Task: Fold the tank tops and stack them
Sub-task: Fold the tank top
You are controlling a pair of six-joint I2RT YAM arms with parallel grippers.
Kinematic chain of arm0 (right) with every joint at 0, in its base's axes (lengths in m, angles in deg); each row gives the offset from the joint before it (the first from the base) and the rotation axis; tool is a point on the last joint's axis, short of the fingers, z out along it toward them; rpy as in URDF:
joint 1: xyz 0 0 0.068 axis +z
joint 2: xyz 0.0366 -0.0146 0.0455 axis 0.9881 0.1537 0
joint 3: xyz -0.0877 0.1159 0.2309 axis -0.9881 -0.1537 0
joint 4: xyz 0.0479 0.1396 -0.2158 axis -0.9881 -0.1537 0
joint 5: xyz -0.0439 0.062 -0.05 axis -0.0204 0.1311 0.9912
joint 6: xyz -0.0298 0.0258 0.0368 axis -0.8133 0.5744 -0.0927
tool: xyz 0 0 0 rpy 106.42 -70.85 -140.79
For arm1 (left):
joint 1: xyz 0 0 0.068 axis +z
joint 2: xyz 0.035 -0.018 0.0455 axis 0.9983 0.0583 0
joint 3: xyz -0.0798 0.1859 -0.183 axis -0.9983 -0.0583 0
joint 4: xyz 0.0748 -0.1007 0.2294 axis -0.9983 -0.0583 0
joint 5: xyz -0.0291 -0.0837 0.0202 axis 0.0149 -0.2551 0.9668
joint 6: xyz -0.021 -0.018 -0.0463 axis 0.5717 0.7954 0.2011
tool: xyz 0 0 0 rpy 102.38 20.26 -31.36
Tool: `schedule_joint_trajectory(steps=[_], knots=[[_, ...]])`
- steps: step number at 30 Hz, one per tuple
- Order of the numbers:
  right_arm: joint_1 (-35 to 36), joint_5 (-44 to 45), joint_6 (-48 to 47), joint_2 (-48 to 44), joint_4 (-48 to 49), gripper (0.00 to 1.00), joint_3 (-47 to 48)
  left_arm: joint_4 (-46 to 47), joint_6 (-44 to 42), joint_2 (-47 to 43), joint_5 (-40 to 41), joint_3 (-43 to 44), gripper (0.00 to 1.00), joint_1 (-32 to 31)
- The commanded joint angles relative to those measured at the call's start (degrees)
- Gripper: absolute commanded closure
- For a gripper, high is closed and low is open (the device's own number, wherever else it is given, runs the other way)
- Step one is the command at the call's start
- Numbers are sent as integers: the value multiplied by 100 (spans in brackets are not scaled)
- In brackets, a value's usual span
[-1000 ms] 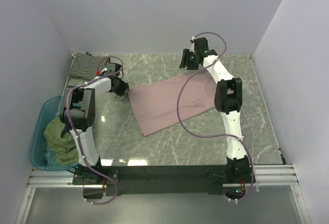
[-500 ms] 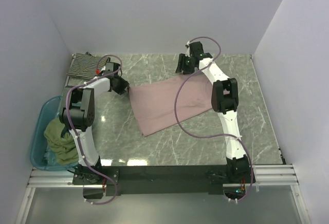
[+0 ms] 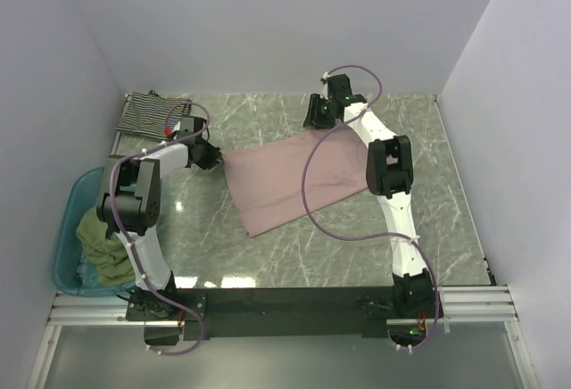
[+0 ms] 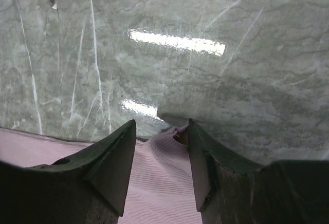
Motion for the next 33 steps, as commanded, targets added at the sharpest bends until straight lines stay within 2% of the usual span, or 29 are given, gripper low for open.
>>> schedule_joint_trajectory(steps=[1, 8, 13, 17, 24, 28, 33], knots=[[35, 104, 26, -215, -39, 48, -239, 287, 31, -490, -130, -130, 76, 39], [35, 183, -27, -329, -30, 48, -318, 533, 66, -596, -201, -280, 62, 65], [35, 165, -71, -373, -74, 48, -345, 490, 128, -193, -262, 18, 61, 100], [35, 209, -115, -443, -92, 50, -406, 174, 119, 177, -175, 458, 66, 92], [44, 323, -185, -558, -153, 50, -477, 7, 49, 467, -95, 713, 68, 92], [35, 402, -203, -610, -206, 51, -512, -46, 49, 476, -78, 661, 73, 92], [44, 473, -194, -698, -189, 51, -573, -81, 23, 555, -95, 757, 83, 92]])
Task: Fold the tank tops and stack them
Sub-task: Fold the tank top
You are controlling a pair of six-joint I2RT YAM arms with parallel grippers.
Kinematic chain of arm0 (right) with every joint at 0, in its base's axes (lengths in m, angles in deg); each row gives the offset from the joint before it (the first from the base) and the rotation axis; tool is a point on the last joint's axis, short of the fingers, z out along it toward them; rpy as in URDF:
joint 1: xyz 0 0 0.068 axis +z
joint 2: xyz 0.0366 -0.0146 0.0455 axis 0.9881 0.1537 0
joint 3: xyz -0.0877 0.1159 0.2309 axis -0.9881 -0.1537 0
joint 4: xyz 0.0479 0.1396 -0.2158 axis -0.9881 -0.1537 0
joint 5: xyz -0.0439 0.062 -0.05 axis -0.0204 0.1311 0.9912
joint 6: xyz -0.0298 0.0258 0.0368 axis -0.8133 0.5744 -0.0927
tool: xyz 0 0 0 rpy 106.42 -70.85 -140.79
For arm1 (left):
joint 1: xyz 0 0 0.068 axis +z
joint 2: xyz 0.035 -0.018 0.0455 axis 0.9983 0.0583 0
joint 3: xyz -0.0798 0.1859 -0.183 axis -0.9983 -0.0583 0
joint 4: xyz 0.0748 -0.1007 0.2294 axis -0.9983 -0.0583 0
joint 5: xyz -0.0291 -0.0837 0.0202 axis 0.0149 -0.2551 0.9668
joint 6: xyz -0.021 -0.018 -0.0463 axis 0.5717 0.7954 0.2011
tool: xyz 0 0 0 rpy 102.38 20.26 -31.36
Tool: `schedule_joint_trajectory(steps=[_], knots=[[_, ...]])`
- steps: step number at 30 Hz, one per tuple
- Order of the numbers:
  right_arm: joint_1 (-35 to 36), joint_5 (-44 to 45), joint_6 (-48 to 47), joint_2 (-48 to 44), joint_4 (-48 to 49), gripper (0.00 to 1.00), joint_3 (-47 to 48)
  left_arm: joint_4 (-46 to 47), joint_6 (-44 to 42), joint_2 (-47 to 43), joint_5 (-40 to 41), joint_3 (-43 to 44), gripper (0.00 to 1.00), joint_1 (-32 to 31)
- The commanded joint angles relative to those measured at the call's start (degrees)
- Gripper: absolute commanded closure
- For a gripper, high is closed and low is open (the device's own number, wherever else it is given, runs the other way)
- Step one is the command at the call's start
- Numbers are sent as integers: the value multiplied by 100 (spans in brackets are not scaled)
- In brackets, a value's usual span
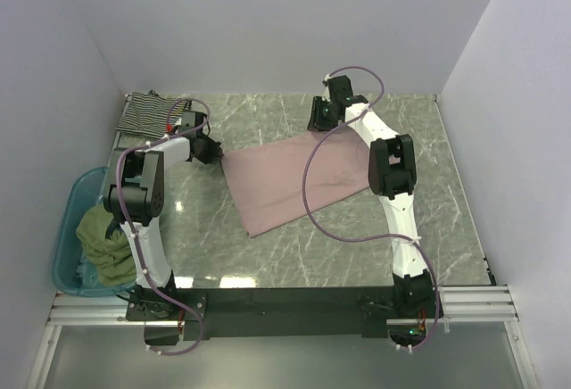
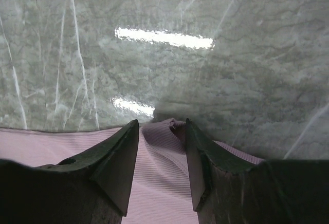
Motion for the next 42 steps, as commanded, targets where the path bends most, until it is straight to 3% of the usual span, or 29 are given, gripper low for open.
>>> schedule_joint_trajectory(steps=[1, 14, 22, 28, 34, 42], knots=[[68, 200, -109, -390, -208, 52, -93, -35, -71, 107, 75, 270, 86, 26], [68, 173, -126, -443, -85, 61, 110, 325, -186, 20, -127, 182, 96, 17], [60, 147, -91, -496, 29, 86, 154, 773, -195, -183, -382, -29, 99, 17], [68, 349, -30, -811, 371, 98, -170, 1019, -221, -332, -487, -248, 99, -35], [60, 569, 67, -1461, 1083, 99, -1154, 1458, -308, -710, -417, -705, 99, -62], [60, 560, 120, -1805, 1329, 98, -1805, 1678, -362, -1140, -461, -1083, 99, -115]])
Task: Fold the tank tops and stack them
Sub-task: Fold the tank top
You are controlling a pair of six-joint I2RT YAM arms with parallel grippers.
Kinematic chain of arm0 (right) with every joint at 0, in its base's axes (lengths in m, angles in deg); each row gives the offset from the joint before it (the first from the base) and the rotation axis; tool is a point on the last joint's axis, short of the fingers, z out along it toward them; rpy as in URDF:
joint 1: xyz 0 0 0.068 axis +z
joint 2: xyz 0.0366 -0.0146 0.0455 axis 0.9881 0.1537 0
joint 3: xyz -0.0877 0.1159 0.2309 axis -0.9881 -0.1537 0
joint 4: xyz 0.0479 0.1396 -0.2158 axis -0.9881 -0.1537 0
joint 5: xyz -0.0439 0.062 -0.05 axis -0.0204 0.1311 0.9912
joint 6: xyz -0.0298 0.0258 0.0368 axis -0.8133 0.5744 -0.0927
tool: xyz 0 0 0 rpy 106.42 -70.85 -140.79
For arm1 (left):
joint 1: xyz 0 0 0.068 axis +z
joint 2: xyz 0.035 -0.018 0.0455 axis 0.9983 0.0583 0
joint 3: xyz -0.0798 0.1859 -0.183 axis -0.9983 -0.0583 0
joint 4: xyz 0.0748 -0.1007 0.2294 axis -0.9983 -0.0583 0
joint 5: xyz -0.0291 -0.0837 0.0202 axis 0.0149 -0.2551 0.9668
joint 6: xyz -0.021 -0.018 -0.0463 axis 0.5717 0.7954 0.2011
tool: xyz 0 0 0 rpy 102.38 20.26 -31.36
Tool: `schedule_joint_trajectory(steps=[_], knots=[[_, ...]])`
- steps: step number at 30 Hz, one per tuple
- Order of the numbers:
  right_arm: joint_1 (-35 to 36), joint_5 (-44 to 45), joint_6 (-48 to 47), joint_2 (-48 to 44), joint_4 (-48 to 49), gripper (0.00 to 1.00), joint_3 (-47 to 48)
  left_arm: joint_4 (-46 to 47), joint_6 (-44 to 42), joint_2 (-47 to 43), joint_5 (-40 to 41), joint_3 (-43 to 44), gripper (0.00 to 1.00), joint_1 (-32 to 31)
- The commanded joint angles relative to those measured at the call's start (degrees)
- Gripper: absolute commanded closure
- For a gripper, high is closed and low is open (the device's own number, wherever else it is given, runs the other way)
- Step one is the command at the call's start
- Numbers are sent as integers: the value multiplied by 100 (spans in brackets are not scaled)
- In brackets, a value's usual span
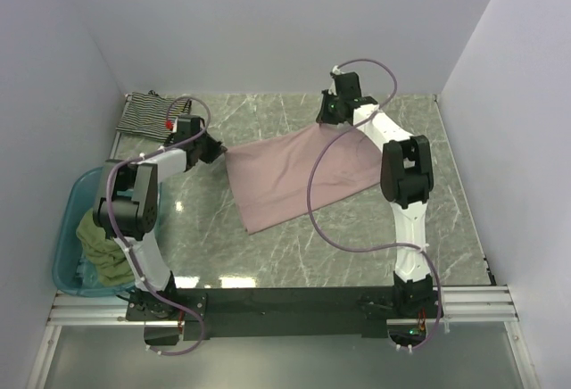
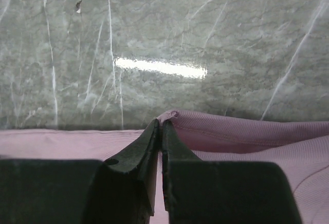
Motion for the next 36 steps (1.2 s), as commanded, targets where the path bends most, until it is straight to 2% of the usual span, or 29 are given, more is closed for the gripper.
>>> schedule_joint_trajectory(steps=[1, 9, 18, 36], knots=[[44, 138, 58, -458, 460, 98, -383, 343, -160, -432, -63, -181, 99, -95], [44, 261, 120, -951, 759, 98, -1245, 431, -160, -1074, -11, -804, 99, -324], [44, 428, 243, -1847, 1382, 99, -2782, 431, -81, -1733, 68, -1543, 99, -587], [53, 516, 498, -2656, 1981, 100, -4278, 580, 86, -2410, 7, -2659, 99, -851]])
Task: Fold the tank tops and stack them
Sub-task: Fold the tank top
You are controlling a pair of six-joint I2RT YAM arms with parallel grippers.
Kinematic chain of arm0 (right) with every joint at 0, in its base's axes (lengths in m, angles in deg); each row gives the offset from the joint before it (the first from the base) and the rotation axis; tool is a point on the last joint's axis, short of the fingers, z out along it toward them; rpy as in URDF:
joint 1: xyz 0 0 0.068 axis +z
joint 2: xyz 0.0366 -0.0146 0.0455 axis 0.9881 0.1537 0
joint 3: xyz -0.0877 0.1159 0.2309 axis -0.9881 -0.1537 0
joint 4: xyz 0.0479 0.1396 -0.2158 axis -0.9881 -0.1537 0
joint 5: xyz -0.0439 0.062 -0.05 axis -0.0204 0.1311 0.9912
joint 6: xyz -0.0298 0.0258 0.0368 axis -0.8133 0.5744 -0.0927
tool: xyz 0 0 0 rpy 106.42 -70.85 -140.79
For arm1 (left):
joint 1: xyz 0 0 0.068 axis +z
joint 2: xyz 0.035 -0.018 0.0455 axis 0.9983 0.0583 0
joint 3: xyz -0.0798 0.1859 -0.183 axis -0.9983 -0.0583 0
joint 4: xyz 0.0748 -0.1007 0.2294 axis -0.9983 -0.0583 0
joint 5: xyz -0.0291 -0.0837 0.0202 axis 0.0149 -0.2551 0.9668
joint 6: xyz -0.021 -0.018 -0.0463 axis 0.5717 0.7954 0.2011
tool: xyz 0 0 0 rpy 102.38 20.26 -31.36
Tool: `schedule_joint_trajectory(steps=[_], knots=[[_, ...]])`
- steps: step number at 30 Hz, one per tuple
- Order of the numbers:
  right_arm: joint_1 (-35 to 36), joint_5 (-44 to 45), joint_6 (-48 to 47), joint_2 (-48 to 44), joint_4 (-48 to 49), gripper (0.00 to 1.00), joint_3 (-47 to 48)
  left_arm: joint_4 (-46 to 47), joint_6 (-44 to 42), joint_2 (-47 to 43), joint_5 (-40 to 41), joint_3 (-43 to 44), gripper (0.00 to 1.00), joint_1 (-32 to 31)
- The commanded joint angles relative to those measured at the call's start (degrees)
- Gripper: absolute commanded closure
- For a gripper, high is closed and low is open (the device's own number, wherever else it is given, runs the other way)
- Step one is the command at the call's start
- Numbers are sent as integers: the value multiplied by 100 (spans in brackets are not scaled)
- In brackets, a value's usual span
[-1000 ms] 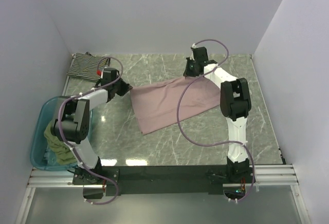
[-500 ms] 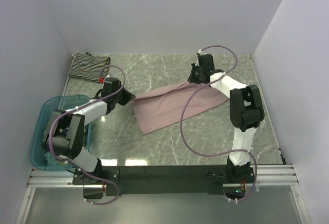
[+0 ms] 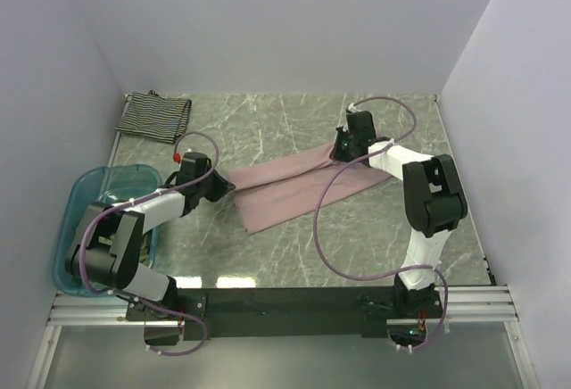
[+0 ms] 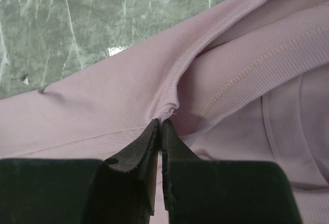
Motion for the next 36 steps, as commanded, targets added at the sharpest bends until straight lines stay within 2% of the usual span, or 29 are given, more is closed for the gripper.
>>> schedule_joint_trajectory(steps=[1, 17, 19, 22, 23, 26, 28, 29, 33, 36], knots=[[27, 136, 69, -414, 409, 100, -121, 252, 64, -268, -17, -100, 99, -73], [36, 277, 201, -669, 673, 100, -674, 279, 99, -260, -61, -399, 99, -222], [36, 277, 236, -660, 629, 98, -675, 296, 108, -234, -69, -426, 99, -231], [36, 312, 263, -669, 576, 89, -692, 270, 117, -146, -113, -408, 99, -249], [36, 390, 263, -695, 559, 83, -710, 270, 125, -137, -157, -408, 99, -249], [36, 531, 289, -836, 532, 70, -710, 217, 117, -180, -140, -399, 86, -284], [36, 601, 298, -880, 366, 66, -666, 113, 64, -294, -123, -364, 74, -275], [36, 619, 324, -932, 278, 59, -614, 60, 12, -338, -114, -338, 69, -284], [27, 829, 359, -1108, 50, 55, -499, -397, -173, -584, -79, -75, 63, -275], [-17, 1216, 429, -1187, -309, 54, -324, -994, -340, -848, 114, 153, 65, -284]])
